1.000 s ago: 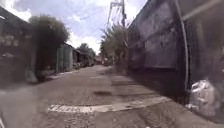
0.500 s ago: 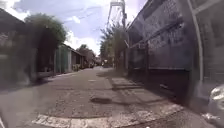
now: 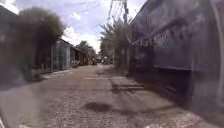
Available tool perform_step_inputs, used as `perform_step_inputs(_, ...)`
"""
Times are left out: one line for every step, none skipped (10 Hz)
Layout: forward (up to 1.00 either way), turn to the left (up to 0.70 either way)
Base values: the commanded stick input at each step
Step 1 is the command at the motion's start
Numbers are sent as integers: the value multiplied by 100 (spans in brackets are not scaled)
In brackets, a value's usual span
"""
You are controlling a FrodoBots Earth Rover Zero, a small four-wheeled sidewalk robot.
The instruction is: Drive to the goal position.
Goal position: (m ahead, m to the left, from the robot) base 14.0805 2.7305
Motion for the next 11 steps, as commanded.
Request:
perform_step_inputs(70,0)
perform_step_inputs(70,0)
perform_step_inputs(70,0)
perform_step_inputs(70,0)
perform_step_inputs(70,0)
perform_step_inputs(70,0)
perform_step_inputs(70,0)
perform_step_inputs(70,0)
perform_step_inputs(70,0)
perform_step_inputs(70,0)
perform_step_inputs(70,0)
